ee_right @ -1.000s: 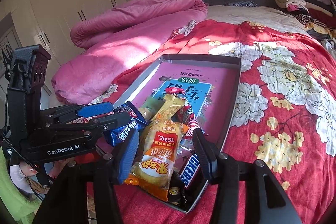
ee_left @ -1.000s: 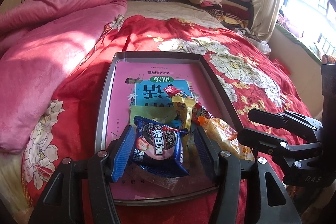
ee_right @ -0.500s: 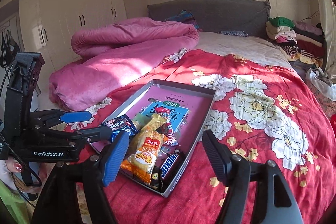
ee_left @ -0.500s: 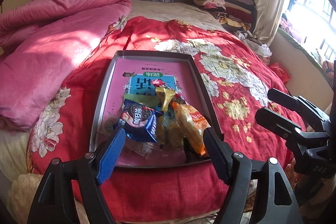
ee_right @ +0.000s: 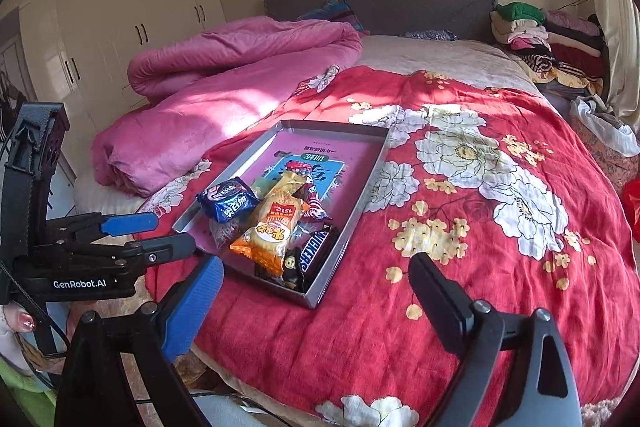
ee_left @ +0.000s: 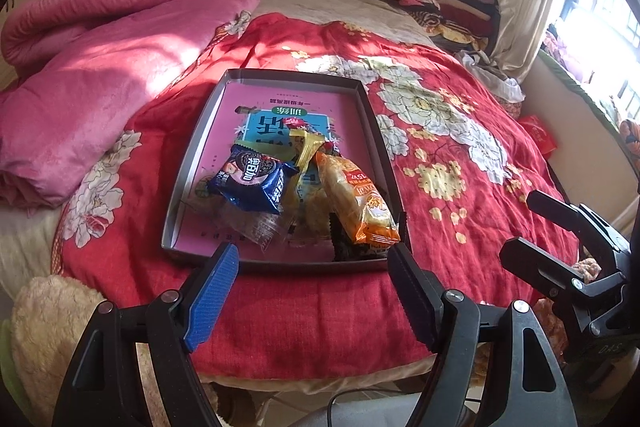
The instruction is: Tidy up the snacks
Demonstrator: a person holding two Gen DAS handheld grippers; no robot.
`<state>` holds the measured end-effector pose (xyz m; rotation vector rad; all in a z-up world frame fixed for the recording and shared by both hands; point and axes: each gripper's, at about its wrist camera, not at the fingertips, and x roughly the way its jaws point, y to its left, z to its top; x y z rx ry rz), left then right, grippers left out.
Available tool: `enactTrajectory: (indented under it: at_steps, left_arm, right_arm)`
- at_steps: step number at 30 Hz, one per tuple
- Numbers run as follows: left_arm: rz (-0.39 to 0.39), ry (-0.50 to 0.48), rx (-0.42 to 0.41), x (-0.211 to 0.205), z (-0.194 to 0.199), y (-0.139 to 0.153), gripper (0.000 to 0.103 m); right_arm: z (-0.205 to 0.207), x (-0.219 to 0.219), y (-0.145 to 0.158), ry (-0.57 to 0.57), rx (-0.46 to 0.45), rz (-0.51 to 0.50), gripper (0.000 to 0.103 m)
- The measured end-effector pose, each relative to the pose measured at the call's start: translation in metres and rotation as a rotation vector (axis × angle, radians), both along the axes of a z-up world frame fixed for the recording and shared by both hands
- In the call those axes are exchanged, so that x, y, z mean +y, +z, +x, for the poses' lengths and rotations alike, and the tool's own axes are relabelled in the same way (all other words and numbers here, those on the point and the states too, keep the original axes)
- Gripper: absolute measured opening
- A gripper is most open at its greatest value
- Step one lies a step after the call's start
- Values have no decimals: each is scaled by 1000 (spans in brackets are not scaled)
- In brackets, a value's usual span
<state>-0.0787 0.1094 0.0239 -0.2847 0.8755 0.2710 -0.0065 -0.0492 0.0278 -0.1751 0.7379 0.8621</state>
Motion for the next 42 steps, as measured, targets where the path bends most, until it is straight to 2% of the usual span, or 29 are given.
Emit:
enactTrajectory:
  at_steps: [22,26,42]
  left_arm:
    - [11,-7,-10,-1,-1,3,78]
    - [11,-1,-15,1,-2,4,78]
    - [9,2,-15,2,-3,4,78]
  right_arm:
    - [-7,7,0,14,-29,-17,97]
    - [-8,9,-1,20,-26,-21,102]
    - [-8,8,-2,15,-30,-27,102]
